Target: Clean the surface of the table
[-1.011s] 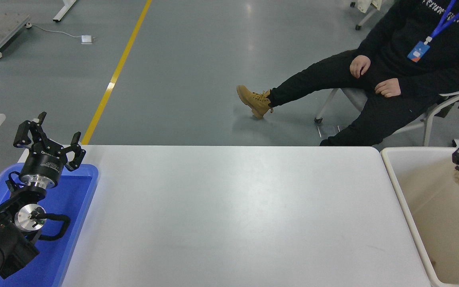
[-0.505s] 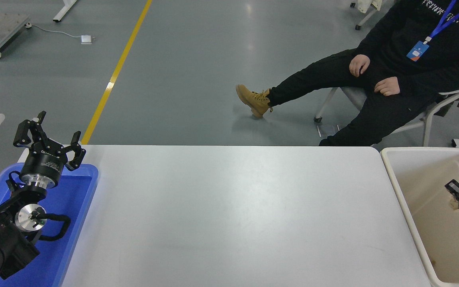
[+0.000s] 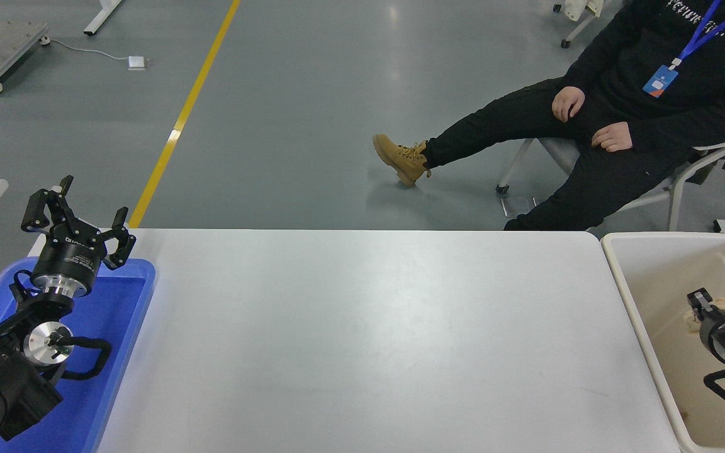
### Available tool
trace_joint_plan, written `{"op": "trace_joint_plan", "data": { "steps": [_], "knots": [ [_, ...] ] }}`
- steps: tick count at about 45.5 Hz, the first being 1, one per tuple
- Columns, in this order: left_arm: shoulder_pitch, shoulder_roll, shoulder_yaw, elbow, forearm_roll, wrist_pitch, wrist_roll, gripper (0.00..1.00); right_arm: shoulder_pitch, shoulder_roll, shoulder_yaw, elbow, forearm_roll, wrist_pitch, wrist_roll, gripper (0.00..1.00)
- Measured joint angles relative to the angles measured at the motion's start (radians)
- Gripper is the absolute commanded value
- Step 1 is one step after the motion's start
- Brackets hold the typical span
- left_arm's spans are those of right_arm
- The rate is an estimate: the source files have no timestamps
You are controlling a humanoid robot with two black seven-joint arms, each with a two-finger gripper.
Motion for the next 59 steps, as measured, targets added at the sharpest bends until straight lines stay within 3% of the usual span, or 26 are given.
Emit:
{"op": "trace_joint_plan", "data": {
  "steps": [40,50,59],
  "knots": [
    [-0.001,0.0,0.0,0.0,0.0,0.0,0.0,1.0,0.026,0.021,0.049,-0.004,0.014,-0.024,-0.004,1.0],
    [-0.001,0.0,0.0,0.001,0.0,0.0,0.0,1.0,0.046,-0.024,0.143,0.017,0.014,-0.024,0.006,1.0],
    [-0.002,0.0,0.0,0.0,0.0,0.0,0.0,1.0,0.056,-0.12,0.318,0.164,0.014,-0.023,0.052,1.0]
  ]
}}
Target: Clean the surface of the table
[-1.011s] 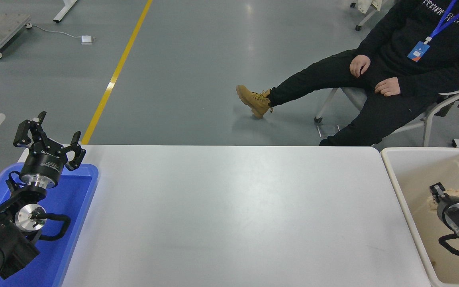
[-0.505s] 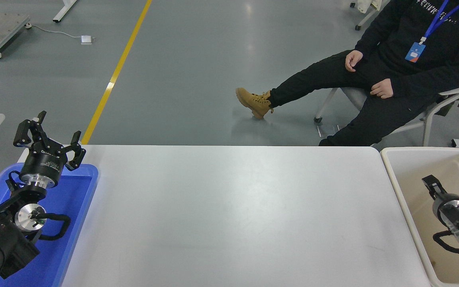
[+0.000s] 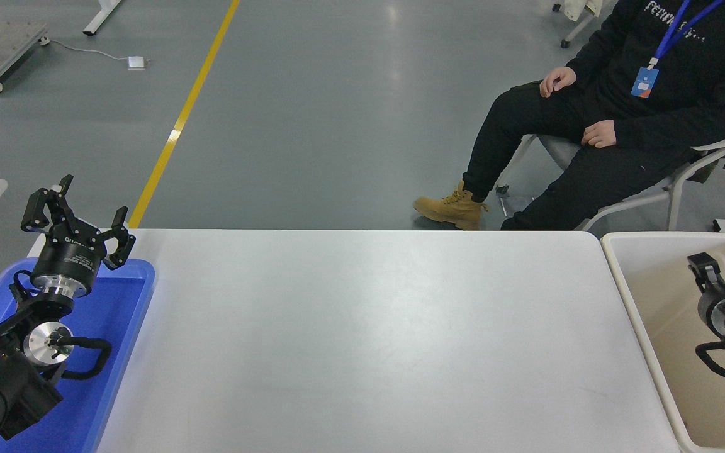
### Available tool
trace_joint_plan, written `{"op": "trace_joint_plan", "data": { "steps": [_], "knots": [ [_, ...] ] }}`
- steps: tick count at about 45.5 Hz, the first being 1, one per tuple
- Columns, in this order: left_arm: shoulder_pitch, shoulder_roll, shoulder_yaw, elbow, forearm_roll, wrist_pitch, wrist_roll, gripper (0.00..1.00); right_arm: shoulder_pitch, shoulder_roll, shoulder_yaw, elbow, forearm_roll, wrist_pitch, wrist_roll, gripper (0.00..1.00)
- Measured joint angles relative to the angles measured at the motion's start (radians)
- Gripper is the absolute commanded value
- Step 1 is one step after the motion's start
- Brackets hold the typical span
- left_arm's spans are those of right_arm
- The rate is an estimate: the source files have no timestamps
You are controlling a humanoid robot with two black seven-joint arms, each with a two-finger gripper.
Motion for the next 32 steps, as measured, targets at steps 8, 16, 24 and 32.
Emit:
{"op": "trace_joint_plan", "data": {
  "steps": [8,16,24,32],
  "knots": [
    [0.0,0.0,0.0,0.0,0.0,0.0,0.0,1.0,-0.02,-0.077,0.23,0.167,0.0,0.002,0.027,1.0],
    [0.0,0.0,0.0,0.0,0.0,0.0,0.0,1.0,-0.059,-0.116,0.416,0.312,0.0,0.003,0.038,1.0],
    [0.001,0.0,0.0,0.0,0.0,0.0,0.0,1.0,-0.141,-0.131,0.581,0.528,0.0,0.003,0.044,1.0],
    [0.001,0.0,0.0,0.0,0.0,0.0,0.0,1.0,-0.226,-0.08,0.695,0.694,0.0,0.009,0.047,1.0]
  ]
}}
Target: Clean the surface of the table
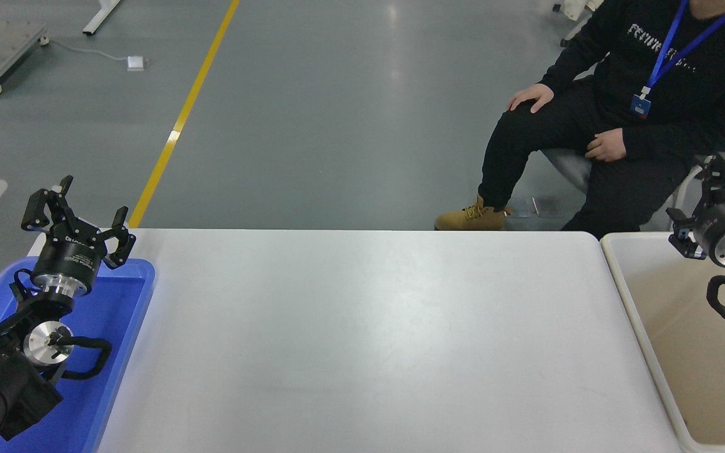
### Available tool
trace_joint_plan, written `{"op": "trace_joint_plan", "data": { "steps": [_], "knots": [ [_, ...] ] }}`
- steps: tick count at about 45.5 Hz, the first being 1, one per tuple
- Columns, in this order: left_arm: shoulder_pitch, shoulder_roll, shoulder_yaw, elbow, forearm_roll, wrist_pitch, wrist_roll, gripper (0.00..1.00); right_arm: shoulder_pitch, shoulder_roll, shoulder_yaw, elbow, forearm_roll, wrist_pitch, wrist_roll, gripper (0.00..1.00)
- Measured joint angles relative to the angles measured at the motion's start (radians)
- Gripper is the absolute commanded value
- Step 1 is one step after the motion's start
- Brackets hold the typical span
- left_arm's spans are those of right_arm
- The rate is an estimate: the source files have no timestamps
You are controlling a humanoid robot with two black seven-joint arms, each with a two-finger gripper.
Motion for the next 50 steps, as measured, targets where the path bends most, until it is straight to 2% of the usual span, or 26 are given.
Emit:
{"op": "trace_joint_plan", "data": {
  "steps": [9,16,42,50],
  "knots": [
    [0.0,0.0,0.0,0.0,0.0,0.0,0.0,1.0,-0.082,0.087,0.078,0.079,-0.002,0.013,0.002,1.0],
    [0.0,0.0,0.0,0.0,0.0,0.0,0.0,1.0,-0.104,0.086,0.121,0.105,-0.002,0.021,0.002,1.0],
    [0.0,0.0,0.0,-0.001,0.0,0.0,0.0,1.0,-0.121,0.216,0.158,0.105,-0.014,0.037,0.007,1.0],
    [0.0,0.0,0.0,-0.001,0.0,0.0,0.0,1.0,-0.108,0.273,0.158,0.063,-0.036,0.04,0.06,1.0]
  ]
}}
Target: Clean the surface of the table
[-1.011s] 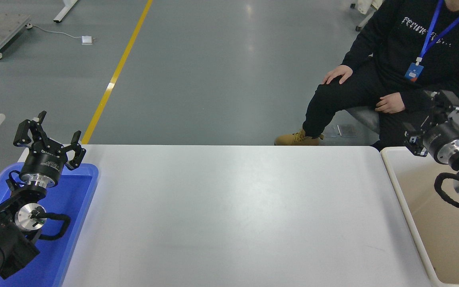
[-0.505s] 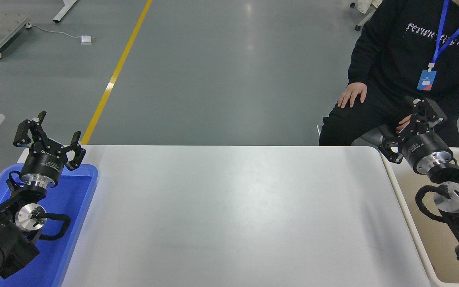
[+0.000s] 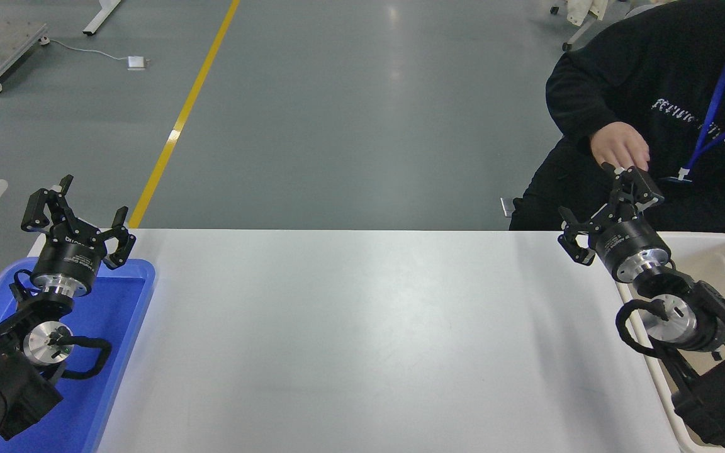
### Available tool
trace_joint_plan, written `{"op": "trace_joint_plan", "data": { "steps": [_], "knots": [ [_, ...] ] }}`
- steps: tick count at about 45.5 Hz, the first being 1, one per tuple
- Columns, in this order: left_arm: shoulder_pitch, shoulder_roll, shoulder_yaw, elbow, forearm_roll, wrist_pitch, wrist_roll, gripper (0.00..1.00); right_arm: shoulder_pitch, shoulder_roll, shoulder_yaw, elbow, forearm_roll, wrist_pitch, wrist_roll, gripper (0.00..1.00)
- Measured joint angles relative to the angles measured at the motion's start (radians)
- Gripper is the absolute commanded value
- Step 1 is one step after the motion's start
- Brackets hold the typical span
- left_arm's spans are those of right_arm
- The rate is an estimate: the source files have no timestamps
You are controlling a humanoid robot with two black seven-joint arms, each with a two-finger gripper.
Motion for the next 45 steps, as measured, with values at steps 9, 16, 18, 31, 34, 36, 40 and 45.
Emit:
{"op": "trace_joint_plan", "data": {
  "steps": [9,16,18,31,34,36,40,45],
  "knots": [
    [0.0,0.0,0.0,0.0,0.0,0.0,0.0,1.0,0.014,0.081,-0.002,-0.057,-0.061,0.001,0.076,1.0],
    [0.0,0.0,0.0,0.0,0.0,0.0,0.0,1.0,0.023,0.122,-0.002,-0.085,-0.081,0.001,0.107,1.0],
    [0.0,0.0,0.0,0.0,0.0,0.0,0.0,1.0,0.029,0.135,0.001,-0.095,-0.085,0.002,0.116,1.0],
    [0.0,0.0,0.0,0.0,0.0,0.0,0.0,1.0,0.064,0.204,0.003,-0.172,-0.137,0.002,0.15,1.0],
    [0.0,0.0,0.0,0.0,0.0,0.0,0.0,1.0,0.071,0.221,0.003,-0.189,-0.156,0.002,0.154,1.0],
    [0.0,0.0,0.0,0.0,0.0,0.0,0.0,1.0,0.074,0.229,0.003,-0.195,-0.162,0.002,0.155,1.0],
    [0.0,0.0,0.0,0.0,0.0,0.0,0.0,1.0,0.08,0.244,0.003,-0.207,-0.176,0.002,0.158,1.0],
    [0.0,0.0,0.0,0.0,0.0,0.0,0.0,1.0,0.084,0.258,0.003,-0.217,-0.185,0.001,0.16,1.0]
  ]
}}
